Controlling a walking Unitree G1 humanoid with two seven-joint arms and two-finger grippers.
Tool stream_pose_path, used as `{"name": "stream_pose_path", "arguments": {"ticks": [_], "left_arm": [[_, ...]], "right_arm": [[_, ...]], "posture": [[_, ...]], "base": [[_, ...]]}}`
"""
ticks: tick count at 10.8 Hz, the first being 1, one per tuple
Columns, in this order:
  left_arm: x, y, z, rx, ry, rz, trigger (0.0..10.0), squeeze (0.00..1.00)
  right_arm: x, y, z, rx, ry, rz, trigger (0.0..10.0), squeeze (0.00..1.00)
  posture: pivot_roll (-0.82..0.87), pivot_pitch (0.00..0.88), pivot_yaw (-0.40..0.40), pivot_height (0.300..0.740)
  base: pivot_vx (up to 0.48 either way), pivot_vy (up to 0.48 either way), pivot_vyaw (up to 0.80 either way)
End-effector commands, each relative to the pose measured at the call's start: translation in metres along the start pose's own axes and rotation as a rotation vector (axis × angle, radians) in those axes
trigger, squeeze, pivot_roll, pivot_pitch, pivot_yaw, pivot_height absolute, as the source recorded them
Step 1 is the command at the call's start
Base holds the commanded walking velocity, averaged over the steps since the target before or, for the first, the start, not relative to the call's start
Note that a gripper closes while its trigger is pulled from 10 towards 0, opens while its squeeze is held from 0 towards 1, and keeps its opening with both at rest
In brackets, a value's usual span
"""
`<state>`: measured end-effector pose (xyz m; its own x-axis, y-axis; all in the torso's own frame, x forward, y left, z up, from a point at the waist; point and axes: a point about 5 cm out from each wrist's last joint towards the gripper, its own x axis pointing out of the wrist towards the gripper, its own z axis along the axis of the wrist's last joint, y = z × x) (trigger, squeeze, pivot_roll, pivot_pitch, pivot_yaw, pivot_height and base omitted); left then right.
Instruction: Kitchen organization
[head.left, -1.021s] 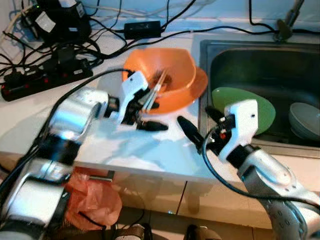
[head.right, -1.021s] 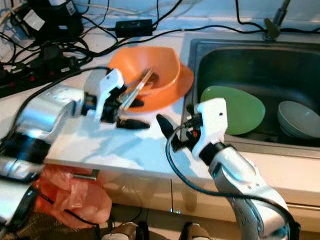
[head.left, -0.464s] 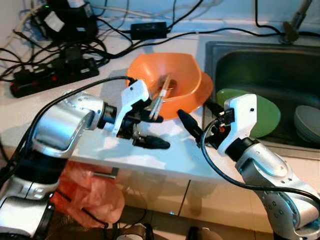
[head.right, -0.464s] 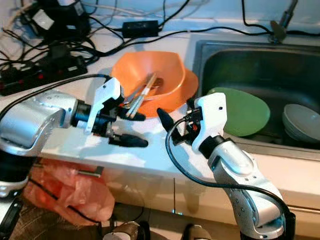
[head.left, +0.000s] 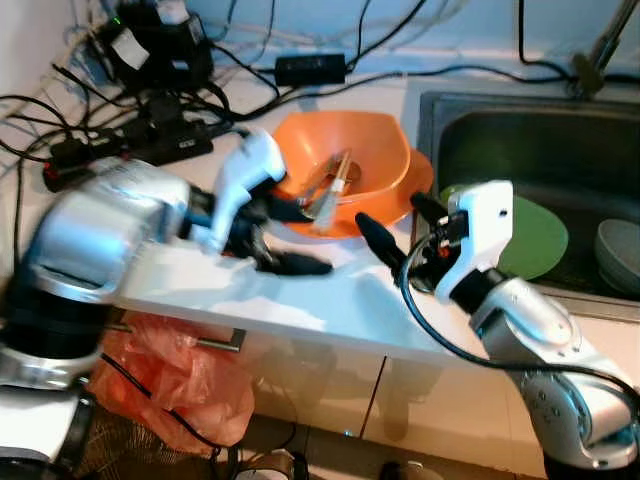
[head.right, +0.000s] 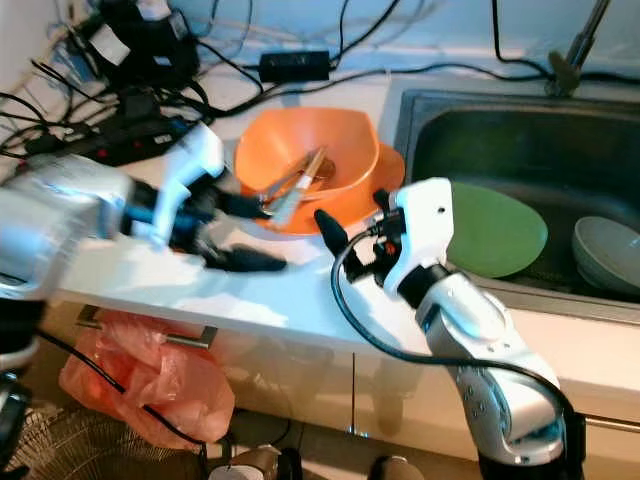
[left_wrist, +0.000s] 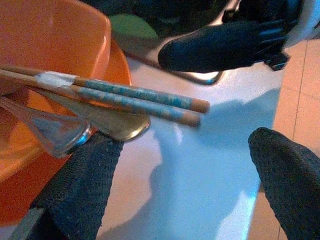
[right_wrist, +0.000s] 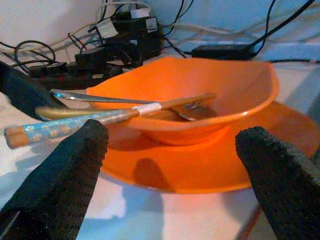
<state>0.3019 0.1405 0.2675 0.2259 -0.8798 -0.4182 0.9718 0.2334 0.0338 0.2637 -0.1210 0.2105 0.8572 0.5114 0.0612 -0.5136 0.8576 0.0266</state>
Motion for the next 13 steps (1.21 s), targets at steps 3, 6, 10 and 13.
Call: {"name": "stream_pose_path", "arguments": {"ticks": [3,6,10,13], "left_arm": [[-0.025,-0.018,0.031,0.058,-0.115,-0.071,10.0,0.0],[-0.047,-0.017,0.055,0.039,-0.308,-0.022,10.0,0.0],[-0.038,0.031,0.037,-0.049,-0.582,0.722,10.0,0.0],[-0.013,0.022,0.007,-0.137,-0.706,1.044,10.0,0.0]], "right_arm": [[0.003,-0.008,0.003,-0.028,-0.014,0.002,10.0,0.0],[0.008,-0.018,0.008,-0.052,-0.034,-0.003,10.0,0.0],[0.019,-0.03,0.021,-0.031,-0.162,-0.161,10.0,0.0],[0.032,-0.031,0.029,-0.04,-0.226,-0.265,10.0,0.0]], "posture": [[0.02,0.044,0.065,0.74],[0.04,0.03,0.047,0.74],[0.05,0.035,0.024,0.74],[0.04,0.035,0.006,0.74]], "base": [[0.0,0.0,0.0],[0.0,0.0,0.0],[0.0,0.0,0.0],[0.0,0.0,0.0]]}}
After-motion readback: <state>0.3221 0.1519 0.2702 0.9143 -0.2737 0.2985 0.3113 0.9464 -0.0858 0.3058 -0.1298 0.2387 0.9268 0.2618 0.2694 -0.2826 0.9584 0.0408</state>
